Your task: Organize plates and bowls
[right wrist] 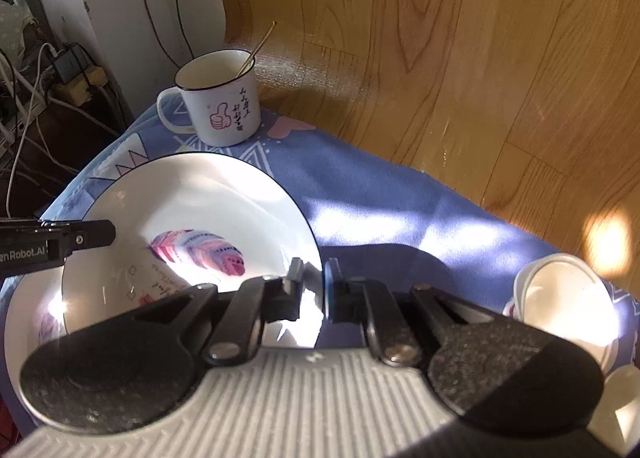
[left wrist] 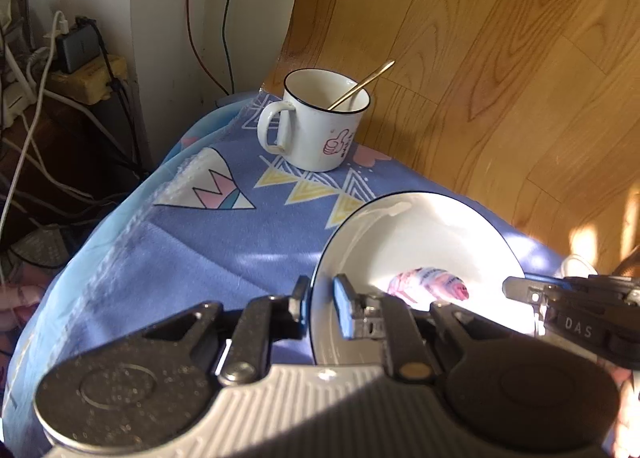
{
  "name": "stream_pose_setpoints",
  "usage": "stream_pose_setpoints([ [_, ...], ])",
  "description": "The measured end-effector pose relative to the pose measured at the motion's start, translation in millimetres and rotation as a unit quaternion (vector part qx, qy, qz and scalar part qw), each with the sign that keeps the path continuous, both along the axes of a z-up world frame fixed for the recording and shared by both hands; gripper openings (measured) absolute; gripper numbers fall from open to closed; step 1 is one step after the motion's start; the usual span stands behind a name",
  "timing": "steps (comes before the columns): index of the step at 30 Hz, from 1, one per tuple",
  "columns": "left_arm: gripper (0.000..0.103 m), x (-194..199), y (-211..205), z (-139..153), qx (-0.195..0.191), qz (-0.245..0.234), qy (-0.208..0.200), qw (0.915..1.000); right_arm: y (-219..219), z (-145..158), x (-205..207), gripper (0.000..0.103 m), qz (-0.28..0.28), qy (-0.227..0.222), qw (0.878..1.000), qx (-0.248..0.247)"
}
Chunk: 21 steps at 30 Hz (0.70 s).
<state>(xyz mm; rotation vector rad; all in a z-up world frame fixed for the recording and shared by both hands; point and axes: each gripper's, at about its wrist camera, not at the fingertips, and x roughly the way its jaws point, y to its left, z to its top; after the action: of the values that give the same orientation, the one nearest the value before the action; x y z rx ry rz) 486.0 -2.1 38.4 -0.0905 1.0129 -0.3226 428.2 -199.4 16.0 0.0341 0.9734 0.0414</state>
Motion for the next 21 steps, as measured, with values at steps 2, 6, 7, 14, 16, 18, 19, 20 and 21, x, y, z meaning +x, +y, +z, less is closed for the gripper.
stream_pose_setpoints([
  [2,0.013,-14.8,3.0,6.4,0.0,0.001,-0.004,1.0,5.0,6.7,-14.8,0.013,0.001,-0.003,1.0,-0.001],
  [6,0.013,-52.8,7.8,19.7,0.006,0.003,-0.013,0.9999,11.2,15.5,-51.5,0.013,0.003,-0.008,1.0,0.0],
  [7,0.013,-65.7,8.7,21.1,0.007,0.004,-0.015,0.9999,12.2,16.5,-61.3,0.013,0.003,-0.009,1.0,0.001],
  [14,0.014,-141.6,0.2,6.7,0.013,-0.005,-0.008,0.9999,9.9,11.0,-132.2,0.013,-0.007,-0.001,1.0,-0.012],
  [16,0.014,-157.7,-4.6,4.5,0.013,-0.016,-0.006,0.9998,3.5,8.4,-152.4,0.013,-0.012,0.001,1.0,-0.017],
  [18,0.014,-174.2,-14.7,2.7,0.014,-0.027,-0.005,0.9995,-5.0,6.3,-174.2,0.012,-0.018,0.004,1.0,-0.022],
  [19,0.014,-189.4,-25.7,-0.5,0.016,-0.039,-0.006,0.9991,-9.7,4.9,-183.0,0.012,-0.021,0.006,0.999,-0.025],
  [20,0.014,-196.6,-33.6,-1.7,0.018,-0.046,-0.007,0.9988,-15.6,2.7,-194.2,0.011,-0.025,0.008,0.999,-0.029],
  [21,0.014,-198.5,-36.4,-0.5,0.018,-0.048,-0.007,0.9987,-20.7,0.7,-202.4,0.008,-0.029,0.01,0.999,-0.032],
])
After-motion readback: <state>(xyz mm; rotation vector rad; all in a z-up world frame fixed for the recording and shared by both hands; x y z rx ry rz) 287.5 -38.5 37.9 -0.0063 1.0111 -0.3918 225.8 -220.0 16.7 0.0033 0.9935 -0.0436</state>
